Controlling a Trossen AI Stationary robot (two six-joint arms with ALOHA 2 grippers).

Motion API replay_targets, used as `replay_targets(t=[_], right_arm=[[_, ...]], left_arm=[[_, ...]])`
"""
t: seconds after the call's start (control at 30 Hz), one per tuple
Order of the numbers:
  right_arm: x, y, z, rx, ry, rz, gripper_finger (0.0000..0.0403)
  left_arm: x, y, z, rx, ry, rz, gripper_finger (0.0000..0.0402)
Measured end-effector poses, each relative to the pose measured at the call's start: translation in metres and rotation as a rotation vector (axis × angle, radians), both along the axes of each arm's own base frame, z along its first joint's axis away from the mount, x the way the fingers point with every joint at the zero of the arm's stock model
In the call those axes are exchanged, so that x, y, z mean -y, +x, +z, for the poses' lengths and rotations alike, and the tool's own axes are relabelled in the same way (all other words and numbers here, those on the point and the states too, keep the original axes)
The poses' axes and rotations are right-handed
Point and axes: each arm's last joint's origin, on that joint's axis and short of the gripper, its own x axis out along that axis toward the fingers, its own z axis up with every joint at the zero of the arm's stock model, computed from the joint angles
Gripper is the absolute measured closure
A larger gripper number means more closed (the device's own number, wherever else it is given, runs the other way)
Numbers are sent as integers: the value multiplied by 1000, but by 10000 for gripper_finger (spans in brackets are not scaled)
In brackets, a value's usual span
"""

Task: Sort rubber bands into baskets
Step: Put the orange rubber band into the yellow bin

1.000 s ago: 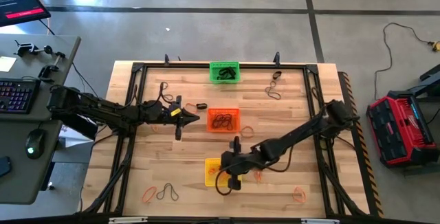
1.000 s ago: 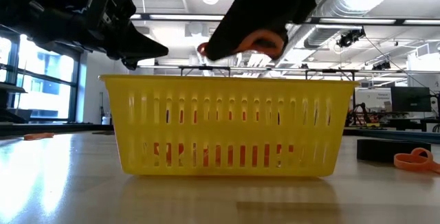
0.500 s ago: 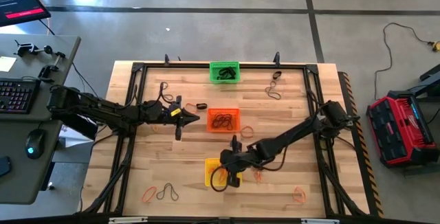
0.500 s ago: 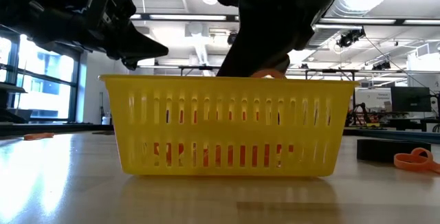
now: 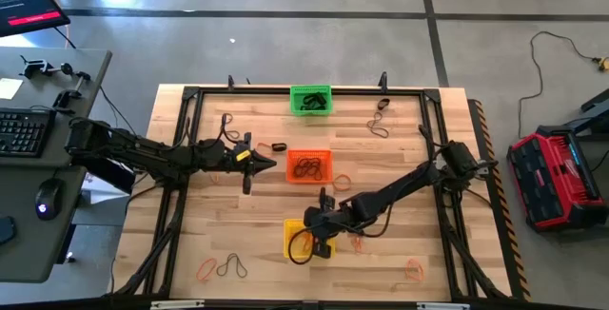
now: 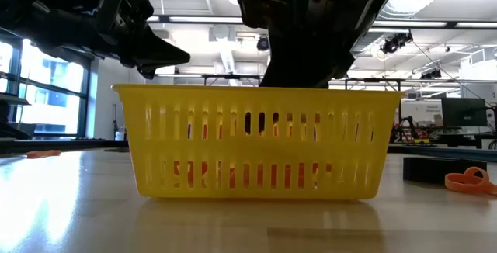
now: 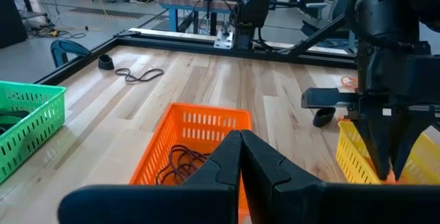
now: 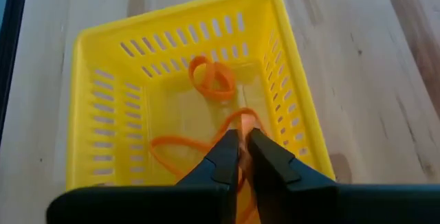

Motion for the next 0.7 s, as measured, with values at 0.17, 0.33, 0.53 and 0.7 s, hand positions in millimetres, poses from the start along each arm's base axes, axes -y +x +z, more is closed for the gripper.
replay_targets(t=[0.17, 0.33, 0.53, 0.7], right_arm=[[-3, -1, 0, 0, 2, 8, 320], [-4, -2, 0, -4, 16, 3, 265], [-4, -2, 2, -13, 42, 29, 249], [-1, -8, 19, -6, 44, 30, 273]], left_arm=[[0, 0, 0, 0, 0, 0, 401], [0, 0, 0, 0, 0, 0, 401], [0, 0, 0, 0, 0, 0, 401], [0, 0, 0, 0, 0, 0, 401]])
